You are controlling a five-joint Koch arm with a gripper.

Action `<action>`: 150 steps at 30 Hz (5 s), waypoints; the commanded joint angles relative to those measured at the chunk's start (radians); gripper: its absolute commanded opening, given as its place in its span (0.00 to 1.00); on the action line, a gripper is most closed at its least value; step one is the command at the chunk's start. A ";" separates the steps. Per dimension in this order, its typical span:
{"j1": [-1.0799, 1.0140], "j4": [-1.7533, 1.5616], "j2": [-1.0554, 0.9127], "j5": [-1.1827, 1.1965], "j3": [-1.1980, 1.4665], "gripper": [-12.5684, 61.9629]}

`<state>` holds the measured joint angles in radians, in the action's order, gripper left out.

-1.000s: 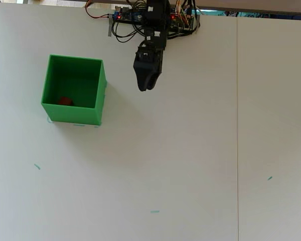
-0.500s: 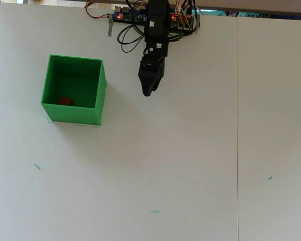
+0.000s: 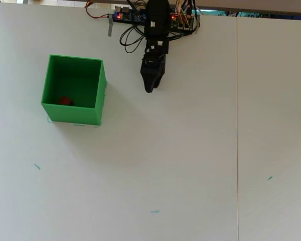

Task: Grasp a red block and put it in the green bin.

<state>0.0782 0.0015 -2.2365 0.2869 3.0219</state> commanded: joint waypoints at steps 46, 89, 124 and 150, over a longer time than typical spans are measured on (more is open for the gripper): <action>-0.017 0.008 -0.038 -0.314 0.118 0.64; 0.026 0.005 -0.043 -0.313 0.121 0.63; 0.026 0.005 -0.043 -0.313 0.121 0.63; 0.026 0.005 -0.043 -0.313 0.121 0.63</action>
<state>0.0936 -0.0015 -2.2350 -0.0230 3.0848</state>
